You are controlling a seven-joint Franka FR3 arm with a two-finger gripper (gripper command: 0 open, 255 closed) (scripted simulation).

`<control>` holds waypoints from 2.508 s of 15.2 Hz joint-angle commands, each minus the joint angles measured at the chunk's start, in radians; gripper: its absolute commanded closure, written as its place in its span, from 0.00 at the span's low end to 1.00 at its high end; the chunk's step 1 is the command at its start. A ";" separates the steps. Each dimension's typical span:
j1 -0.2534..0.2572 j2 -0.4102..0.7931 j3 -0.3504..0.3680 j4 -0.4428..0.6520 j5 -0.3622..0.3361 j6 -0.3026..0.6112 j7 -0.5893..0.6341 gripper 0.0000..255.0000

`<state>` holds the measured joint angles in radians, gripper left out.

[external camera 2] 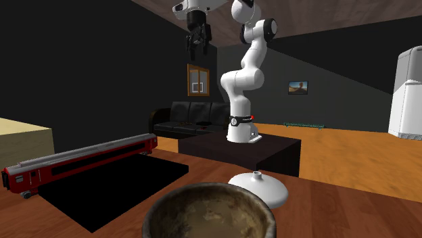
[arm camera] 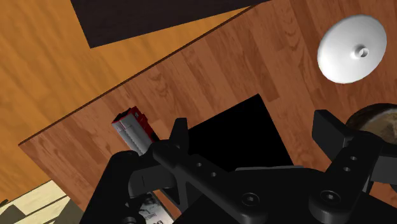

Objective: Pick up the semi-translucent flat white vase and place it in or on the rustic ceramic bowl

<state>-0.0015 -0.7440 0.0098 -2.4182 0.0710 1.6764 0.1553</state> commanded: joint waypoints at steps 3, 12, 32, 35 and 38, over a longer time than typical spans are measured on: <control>0.013 0.002 0.038 -0.044 0.022 0.051 0.042 0.00; 0.074 0.103 0.222 -0.172 0.117 0.304 0.235 0.00; 0.071 0.835 0.605 -0.015 -0.207 0.850 0.922 0.00; 0.131 0.978 0.570 0.065 -0.361 0.874 1.077 0.00; 0.162 1.032 0.538 0.085 -0.416 0.897 1.124 0.00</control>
<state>0.1514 0.2713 0.5562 -2.3393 -0.3259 2.5666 1.2624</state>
